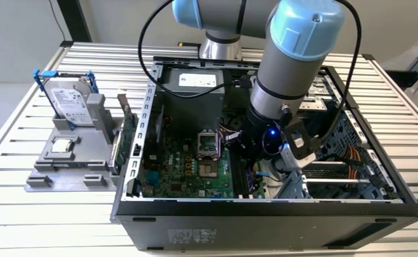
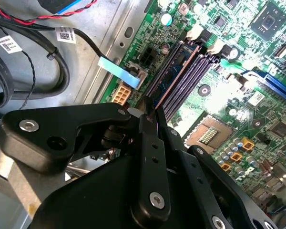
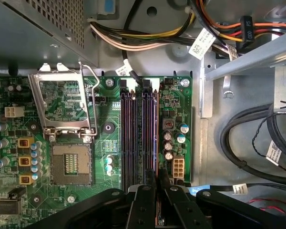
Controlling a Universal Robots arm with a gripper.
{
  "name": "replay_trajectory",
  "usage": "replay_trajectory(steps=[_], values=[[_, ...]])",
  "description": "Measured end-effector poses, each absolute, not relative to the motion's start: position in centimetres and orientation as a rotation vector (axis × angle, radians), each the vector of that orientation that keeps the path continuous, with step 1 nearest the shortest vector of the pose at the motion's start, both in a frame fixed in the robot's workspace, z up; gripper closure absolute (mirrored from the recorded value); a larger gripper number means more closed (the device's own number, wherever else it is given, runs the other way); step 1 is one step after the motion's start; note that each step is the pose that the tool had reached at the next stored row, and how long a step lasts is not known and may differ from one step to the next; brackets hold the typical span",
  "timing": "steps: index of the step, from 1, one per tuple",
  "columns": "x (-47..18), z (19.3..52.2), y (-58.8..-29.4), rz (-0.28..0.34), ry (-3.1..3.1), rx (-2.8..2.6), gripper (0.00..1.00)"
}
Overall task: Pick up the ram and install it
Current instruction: 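Insert the ram into the slot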
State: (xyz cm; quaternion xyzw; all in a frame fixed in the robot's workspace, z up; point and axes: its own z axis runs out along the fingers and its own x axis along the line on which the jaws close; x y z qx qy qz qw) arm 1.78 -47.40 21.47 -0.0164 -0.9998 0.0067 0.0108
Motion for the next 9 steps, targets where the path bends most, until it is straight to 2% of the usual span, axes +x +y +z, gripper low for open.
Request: replay_trajectory(steps=[9], values=[[1.78,21.45,-47.2,0.02,-3.12,-0.051,1.0]])
